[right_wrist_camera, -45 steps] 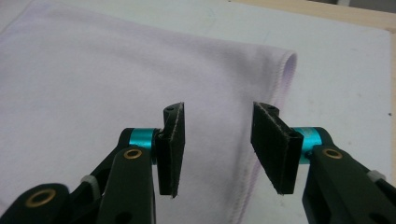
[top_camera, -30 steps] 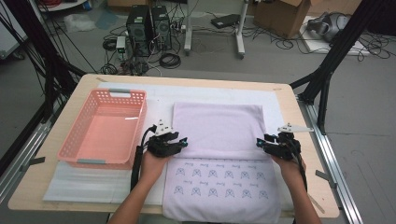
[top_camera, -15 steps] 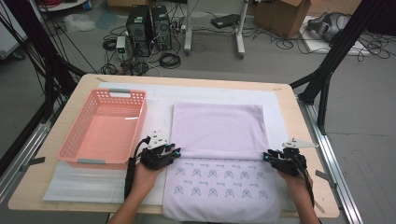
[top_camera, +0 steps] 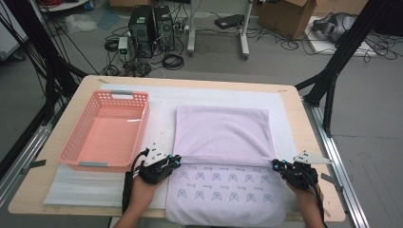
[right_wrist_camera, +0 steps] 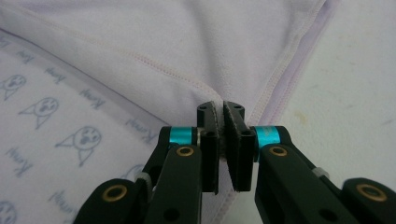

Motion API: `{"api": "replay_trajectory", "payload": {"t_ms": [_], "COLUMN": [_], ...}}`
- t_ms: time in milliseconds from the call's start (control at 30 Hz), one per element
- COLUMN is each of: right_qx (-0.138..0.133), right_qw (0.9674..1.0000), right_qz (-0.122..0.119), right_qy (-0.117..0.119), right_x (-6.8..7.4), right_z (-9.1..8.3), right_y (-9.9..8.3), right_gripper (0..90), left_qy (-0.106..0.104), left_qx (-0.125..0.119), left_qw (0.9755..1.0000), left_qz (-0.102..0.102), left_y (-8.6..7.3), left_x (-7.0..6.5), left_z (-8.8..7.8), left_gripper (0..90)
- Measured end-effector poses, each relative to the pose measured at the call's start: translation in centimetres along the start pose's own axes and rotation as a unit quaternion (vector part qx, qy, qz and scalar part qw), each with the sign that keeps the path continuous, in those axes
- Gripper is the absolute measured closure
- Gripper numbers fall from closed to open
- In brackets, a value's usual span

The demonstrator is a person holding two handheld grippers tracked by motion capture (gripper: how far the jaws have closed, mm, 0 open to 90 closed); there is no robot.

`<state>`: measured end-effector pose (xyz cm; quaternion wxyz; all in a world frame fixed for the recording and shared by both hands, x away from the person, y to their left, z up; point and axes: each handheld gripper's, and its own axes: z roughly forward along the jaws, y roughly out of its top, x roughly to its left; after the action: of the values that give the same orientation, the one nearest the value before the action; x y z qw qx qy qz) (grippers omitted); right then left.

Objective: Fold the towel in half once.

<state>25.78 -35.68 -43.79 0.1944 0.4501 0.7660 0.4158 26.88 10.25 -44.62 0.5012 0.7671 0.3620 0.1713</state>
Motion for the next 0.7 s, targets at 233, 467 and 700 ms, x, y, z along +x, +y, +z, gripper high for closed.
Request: {"api": "replay_trajectory", "payload": {"t_ms": [233, 467, 700], "right_qx": [-0.011, -0.014, -0.016], "right_qw": [0.9999, 0.9998, 0.9998], "right_qz": [-0.005, -0.006, -0.005], "right_qy": [0.006, 0.01, 0.008], "right_x": [0.5, 1.4, 2.4], "right_z": [-1.3, -2.5, -4.0], "right_y": [-0.6, -1.7, -2.8], "right_gripper": [84.6, 84.6, 84.5], "left_qy": [-0.004, -0.003, -0.006], "left_qx": [-0.011, -0.014, -0.017], "left_qw": [0.9999, 0.9999, 0.9998], "left_qz": [-0.001, -0.002, 0.002], "left_y": [-0.2, -1.0, -1.7], "left_x": [-0.6, -1.7, -3.3], "left_z": [-1.2, -2.3, -3.8], "left_gripper": [85.4, 85.4, 85.4]}}
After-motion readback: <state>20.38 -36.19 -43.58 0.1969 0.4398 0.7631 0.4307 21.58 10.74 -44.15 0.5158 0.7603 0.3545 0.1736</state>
